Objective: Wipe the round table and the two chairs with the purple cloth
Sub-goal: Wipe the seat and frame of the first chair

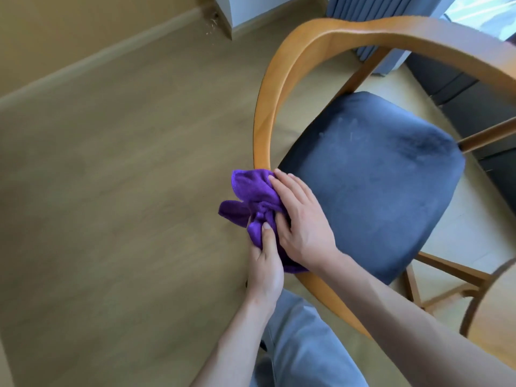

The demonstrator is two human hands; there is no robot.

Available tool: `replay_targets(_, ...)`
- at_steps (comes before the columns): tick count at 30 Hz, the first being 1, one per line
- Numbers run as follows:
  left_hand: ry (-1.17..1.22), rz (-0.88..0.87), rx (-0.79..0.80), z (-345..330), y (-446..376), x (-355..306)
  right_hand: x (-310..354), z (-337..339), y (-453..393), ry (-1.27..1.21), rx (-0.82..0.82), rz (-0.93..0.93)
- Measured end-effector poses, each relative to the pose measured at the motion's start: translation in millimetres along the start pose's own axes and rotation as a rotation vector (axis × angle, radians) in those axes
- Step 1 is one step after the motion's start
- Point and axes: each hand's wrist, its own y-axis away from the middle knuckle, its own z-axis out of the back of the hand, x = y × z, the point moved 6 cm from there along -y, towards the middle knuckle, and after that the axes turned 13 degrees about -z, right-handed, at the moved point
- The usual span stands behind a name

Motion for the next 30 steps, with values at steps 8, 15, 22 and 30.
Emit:
replay_targets(8,-0.016,0.002,0.002,-4,17,-11,-1,2,17,0.070,-0.002,-0.027)
replay_targets(15,-0.142,-0.209,0.016,-21,-93,-85,38,22,-99,0.283,-0.090,0.121)
replay_targets(22,-0.287,-0.354,0.192,-91,-204,-176,51,93,-227,0.171,-0.210,0.009)
replay_targets(30,-0.870,-0.427,0.669,-229,-296,-230,-43,155,-316,-0.069,-0.180,-0.350)
